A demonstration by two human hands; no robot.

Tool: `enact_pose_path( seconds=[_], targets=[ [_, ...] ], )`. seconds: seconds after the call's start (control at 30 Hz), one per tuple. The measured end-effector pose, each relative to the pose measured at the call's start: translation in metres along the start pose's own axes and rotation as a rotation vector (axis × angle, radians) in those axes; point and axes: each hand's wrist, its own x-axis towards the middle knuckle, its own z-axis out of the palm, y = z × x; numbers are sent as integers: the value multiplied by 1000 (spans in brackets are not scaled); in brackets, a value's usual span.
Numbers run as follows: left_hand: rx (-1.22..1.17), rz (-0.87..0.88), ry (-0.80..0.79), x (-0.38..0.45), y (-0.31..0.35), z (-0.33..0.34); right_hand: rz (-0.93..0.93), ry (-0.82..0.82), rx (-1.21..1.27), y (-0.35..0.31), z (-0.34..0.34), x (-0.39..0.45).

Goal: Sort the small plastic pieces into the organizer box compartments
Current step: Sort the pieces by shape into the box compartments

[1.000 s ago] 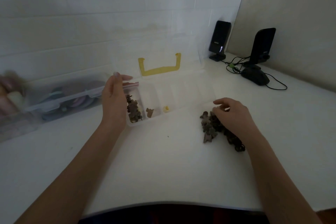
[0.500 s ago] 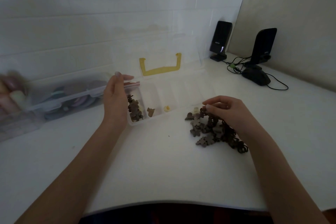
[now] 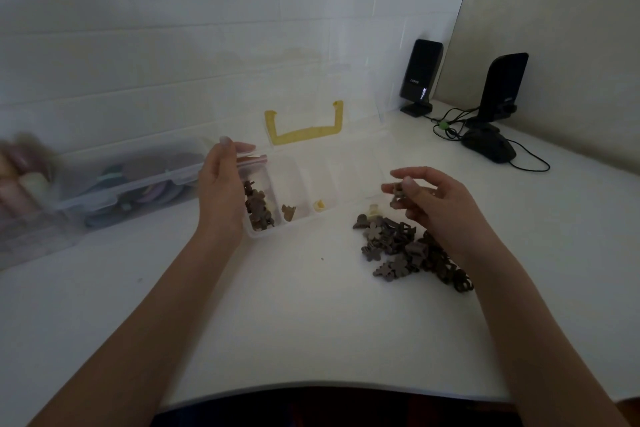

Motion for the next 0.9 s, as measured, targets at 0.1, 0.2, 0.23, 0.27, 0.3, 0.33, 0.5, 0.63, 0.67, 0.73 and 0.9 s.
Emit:
enact_pose_path(
  seconds=[0.1, 0.2, 0.23, 0.27, 0.3, 0.33, 0.5, 0.63, 0.67, 0.73, 0.9],
  targets=[
    [-5, -7, -2, -1, 2, 0, -43, -12, 135, -1, 1, 1],
    [-7, -8, -3, 0, 3, 1, -83, -25, 210, -3, 3, 0],
    [-7, -7, -6, 0, 2, 1, -96, -36, 221, -3, 3, 0],
    [-5, -7, -9, 1, 2, 1, -109, -48, 227, -3, 4, 0],
    [-3, -7, -9, 1, 1, 0, -121, -59, 229, -3, 5, -1],
    [-2, -7, -9, 1, 1, 0, -129, -70, 232, -3, 6, -1],
    [-8, -6, -11, 0, 1, 0, -140, -100, 204, -1, 9, -1],
    [-3, -5, -18, 0, 1, 0, -179, -85, 109, -1, 13, -2],
    [-2, -3, -21, 0, 1, 0, -190, -78, 105, -1, 14, -2],
    [-3, -3, -21, -1, 1, 0, -197, -72, 128, -2, 16, -2],
    [-3, 1, -23, -1, 1, 0, -174, -89, 154, -2, 16, -4]
  ],
)
